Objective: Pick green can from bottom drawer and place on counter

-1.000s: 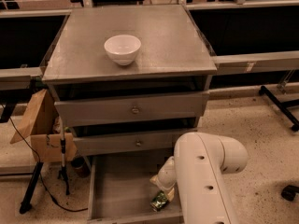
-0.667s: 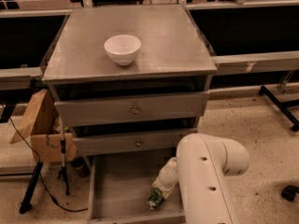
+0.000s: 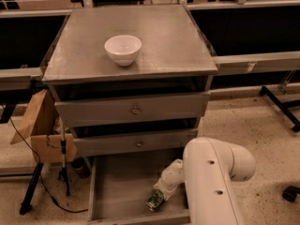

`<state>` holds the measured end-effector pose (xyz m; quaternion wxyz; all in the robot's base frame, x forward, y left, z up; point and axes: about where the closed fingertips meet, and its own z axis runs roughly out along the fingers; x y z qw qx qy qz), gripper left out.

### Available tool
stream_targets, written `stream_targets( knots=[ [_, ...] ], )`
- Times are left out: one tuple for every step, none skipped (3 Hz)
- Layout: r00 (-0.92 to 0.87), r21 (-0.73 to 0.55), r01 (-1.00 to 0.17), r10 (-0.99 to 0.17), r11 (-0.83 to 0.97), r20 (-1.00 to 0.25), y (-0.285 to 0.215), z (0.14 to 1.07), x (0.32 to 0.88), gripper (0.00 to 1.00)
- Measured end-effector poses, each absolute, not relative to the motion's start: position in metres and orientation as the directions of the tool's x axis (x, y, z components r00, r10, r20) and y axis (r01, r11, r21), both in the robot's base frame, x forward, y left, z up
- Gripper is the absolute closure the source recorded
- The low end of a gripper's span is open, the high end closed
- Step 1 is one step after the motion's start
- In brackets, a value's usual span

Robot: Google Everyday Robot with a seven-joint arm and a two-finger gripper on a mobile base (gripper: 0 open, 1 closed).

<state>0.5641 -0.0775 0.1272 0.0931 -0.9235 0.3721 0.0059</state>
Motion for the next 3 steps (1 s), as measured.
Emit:
stream_targets(
  knots=[
    [0.713,-0.175,-0.7,-0.693,-0.693,-0.106,-0.083,0.137,0.56,1.0],
    [0.7,-0.212,-0.707,-0.711,-0.675,-0.072,-0.109,0.174,0.563,1.0],
    [0.679,-0.222,-0.718,-0.734,-0.66,-0.017,-0.136,0.231,0.553,1.0]
  ],
)
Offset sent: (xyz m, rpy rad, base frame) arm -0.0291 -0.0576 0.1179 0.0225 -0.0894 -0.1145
